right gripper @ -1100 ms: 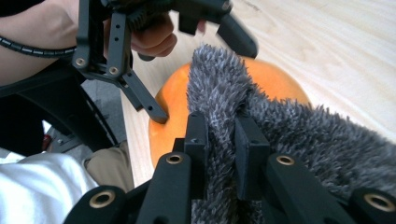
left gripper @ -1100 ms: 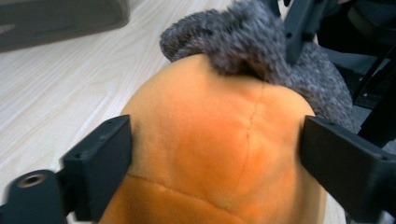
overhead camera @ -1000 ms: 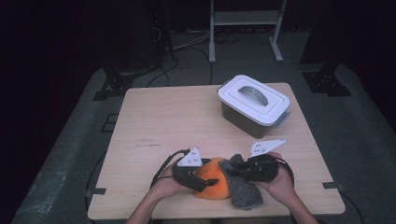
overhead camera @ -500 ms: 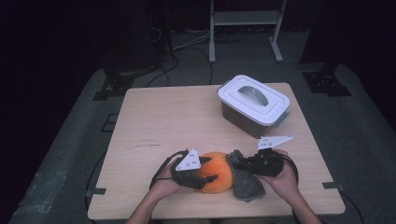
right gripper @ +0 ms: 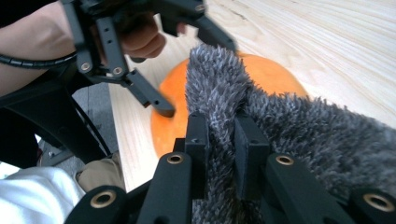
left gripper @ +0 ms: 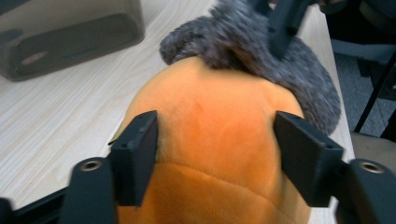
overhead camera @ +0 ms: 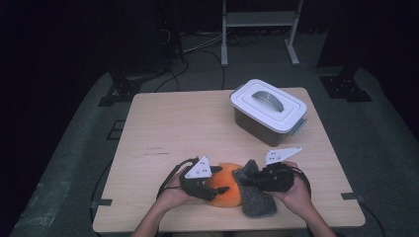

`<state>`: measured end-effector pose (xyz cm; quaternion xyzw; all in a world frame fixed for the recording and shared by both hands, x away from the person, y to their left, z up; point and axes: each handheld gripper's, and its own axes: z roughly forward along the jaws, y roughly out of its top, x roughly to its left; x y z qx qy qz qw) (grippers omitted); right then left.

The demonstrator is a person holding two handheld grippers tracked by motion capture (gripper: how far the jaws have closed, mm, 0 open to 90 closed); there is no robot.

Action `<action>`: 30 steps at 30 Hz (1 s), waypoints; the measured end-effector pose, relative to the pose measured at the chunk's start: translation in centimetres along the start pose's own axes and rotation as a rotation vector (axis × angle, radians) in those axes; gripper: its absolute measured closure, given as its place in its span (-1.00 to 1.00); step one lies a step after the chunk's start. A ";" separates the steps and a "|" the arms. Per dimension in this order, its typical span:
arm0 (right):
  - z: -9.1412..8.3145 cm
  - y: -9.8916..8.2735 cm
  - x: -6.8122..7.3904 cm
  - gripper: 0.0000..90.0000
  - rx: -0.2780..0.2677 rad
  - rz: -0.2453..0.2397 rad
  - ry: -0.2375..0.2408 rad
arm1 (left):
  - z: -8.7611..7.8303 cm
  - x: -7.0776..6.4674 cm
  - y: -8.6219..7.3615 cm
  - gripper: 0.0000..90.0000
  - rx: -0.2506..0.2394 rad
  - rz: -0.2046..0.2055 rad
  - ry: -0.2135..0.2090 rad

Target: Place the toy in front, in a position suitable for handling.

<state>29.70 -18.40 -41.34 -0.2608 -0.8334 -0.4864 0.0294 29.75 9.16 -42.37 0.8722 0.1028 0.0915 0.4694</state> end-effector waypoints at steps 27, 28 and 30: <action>-0.6 0.2 0.4 0.71 -0.022 -0.007 -0.062 | -0.3 -0.3 0.5 -0.43 0.007 0.025 -0.055; -0.3 0.1 0.5 0.71 -0.017 -0.013 -0.053 | -0.4 -0.2 0.6 -0.53 0.000 0.010 -0.052; -0.3 0.1 0.5 0.71 -0.005 -0.014 -0.035 | -0.4 0.0 0.6 -0.59 0.000 -0.015 -0.045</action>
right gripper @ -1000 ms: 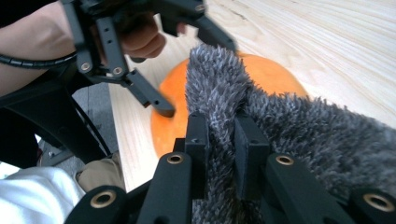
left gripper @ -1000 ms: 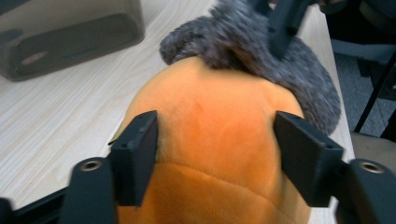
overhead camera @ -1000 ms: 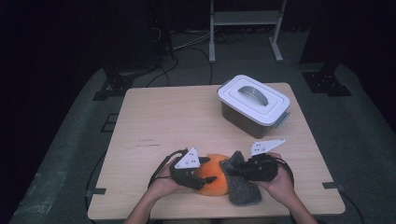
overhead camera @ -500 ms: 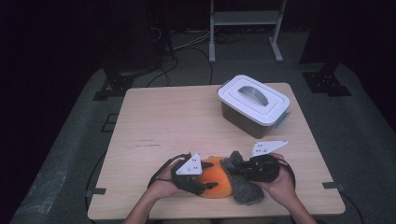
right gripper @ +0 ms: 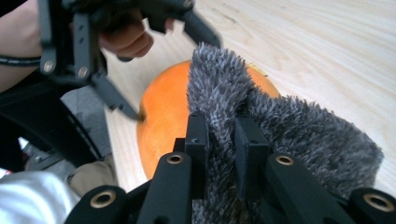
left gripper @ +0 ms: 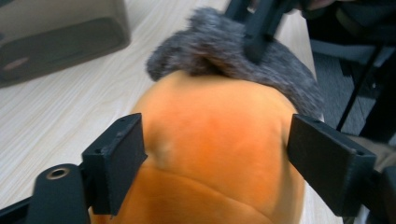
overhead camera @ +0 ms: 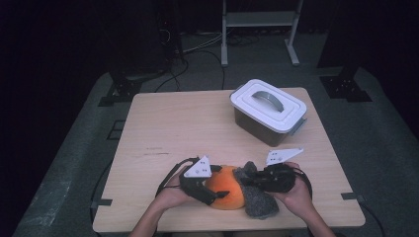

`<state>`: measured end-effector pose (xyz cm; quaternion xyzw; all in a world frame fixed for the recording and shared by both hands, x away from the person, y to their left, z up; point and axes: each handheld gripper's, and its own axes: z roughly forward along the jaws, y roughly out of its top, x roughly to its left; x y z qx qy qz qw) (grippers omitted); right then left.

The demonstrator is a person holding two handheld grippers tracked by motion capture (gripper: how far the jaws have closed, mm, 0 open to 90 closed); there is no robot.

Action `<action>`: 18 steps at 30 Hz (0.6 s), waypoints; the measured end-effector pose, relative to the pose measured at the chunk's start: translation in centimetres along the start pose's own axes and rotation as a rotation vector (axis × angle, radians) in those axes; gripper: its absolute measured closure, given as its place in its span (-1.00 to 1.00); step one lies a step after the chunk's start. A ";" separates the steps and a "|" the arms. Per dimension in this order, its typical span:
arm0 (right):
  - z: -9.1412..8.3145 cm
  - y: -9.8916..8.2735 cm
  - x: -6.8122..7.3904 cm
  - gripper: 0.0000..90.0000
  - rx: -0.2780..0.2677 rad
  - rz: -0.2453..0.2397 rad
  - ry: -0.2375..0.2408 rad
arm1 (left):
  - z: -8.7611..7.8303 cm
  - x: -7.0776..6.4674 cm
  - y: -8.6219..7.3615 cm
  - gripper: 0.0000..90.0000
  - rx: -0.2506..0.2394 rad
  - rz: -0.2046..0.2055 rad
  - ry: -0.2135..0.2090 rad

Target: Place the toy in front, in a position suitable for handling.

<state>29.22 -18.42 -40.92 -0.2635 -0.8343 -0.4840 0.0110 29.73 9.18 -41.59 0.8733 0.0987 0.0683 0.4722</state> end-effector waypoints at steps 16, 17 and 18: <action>0.1 0.3 -0.3 0.72 -0.038 0.039 -0.014 | 0.1 -0.8 -0.7 -0.13 0.017 0.098 -0.073; 0.1 0.2 -0.6 0.72 -0.034 0.050 -0.013 | 0.1 -0.8 -0.8 -0.13 0.015 0.096 -0.075; 0.0 0.0 -0.8 0.72 -0.029 0.064 -0.010 | 0.1 -0.7 -0.8 -0.13 0.017 0.100 -0.076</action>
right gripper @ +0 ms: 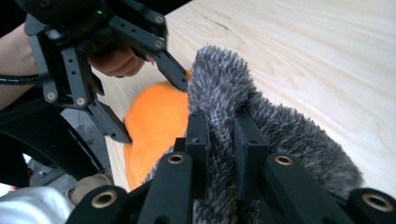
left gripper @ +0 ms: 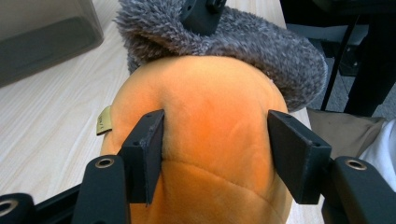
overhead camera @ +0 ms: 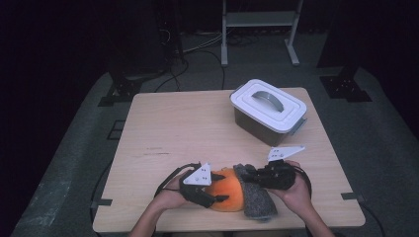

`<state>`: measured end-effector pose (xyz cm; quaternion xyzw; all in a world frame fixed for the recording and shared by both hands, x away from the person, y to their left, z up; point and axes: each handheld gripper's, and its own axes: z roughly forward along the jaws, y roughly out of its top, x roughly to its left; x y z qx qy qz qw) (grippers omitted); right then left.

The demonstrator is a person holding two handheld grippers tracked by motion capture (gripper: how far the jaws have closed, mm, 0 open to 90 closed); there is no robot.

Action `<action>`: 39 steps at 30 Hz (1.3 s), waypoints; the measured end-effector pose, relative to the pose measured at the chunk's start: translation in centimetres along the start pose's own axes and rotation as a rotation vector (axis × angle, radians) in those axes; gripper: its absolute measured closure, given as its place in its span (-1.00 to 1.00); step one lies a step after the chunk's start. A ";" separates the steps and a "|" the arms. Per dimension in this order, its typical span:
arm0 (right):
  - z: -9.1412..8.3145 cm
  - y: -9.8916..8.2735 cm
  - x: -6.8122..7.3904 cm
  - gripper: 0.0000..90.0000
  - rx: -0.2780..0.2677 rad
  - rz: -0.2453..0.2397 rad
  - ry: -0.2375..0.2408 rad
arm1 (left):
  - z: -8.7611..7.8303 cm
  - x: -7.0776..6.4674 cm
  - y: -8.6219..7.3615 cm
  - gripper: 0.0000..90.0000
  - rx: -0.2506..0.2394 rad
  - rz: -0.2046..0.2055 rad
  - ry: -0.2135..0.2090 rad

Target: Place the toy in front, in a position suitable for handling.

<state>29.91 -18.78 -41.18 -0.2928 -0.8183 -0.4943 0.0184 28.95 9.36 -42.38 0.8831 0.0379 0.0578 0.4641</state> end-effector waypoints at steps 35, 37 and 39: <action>0.3 -1.9 -2.7 0.70 0.066 0.146 0.006 | -1.8 2.5 -2.9 -0.14 -0.038 -0.137 0.006; 0.1 -2.0 -2.8 0.70 0.068 0.146 0.002 | -1.9 2.6 -3.0 -0.14 -0.033 -0.141 0.009; -0.2 -1.9 -2.5 0.70 0.052 0.140 0.005 | -2.1 2.9 -3.2 -0.15 -0.036 -0.162 0.018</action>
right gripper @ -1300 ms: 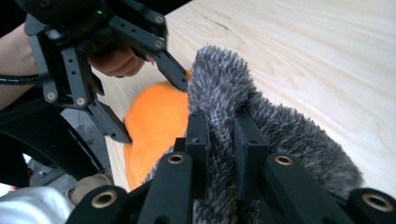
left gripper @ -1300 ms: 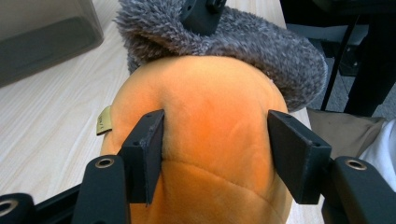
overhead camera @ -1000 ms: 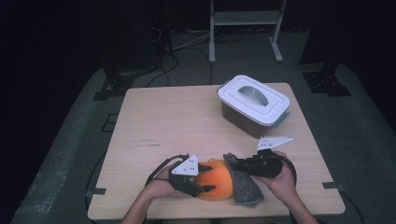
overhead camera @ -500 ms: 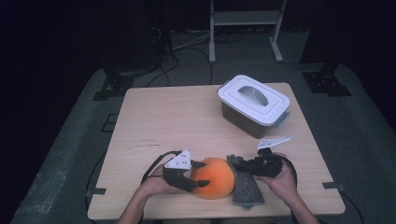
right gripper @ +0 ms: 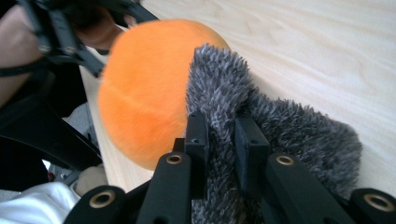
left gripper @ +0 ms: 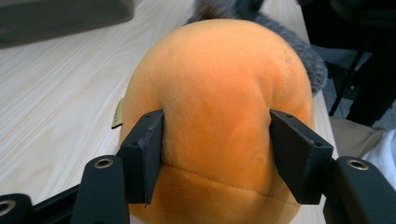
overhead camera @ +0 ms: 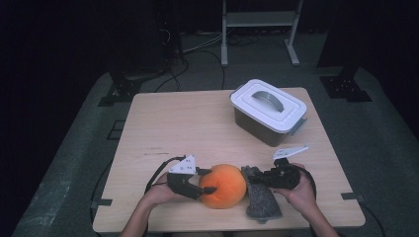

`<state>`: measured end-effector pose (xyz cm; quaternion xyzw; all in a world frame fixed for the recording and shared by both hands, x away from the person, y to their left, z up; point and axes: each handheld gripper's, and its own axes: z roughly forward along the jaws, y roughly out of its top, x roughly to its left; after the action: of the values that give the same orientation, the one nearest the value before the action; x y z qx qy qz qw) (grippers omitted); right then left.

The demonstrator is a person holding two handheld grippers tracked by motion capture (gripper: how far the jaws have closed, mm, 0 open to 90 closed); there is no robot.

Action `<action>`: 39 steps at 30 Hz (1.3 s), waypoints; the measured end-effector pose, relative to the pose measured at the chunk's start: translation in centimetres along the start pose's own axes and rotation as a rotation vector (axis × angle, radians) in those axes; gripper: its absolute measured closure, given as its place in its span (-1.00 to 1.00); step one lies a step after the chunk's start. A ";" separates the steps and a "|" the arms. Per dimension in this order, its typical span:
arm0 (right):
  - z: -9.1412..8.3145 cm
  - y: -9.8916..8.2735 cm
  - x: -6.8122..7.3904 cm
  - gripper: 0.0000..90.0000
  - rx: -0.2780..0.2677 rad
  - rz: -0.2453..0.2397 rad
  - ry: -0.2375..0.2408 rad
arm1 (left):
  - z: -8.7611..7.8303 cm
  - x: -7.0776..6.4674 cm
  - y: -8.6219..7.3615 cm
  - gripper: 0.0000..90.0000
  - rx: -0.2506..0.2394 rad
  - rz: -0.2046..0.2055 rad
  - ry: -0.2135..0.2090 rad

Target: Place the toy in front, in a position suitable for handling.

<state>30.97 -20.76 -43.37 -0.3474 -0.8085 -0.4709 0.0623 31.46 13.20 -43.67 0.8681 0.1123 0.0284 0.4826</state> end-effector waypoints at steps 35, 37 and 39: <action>1.0 1.1 3.0 0.70 0.010 -0.195 0.004 | 0.6 -0.1 0.5 -0.29 -0.004 -0.013 0.056; 1.0 0.9 2.5 0.70 0.010 -0.167 0.008 | 0.4 -0.2 0.9 -0.44 -0.007 -0.022 0.059; 0.8 0.7 1.9 0.70 0.010 -0.146 -0.013 | 0.0 -0.3 1.3 -0.58 -0.005 -0.008 0.049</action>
<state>30.20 -18.98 -42.46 -0.2902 -0.8345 -0.4678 0.0239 31.35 12.48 -42.57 0.8654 0.1278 0.0482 0.4822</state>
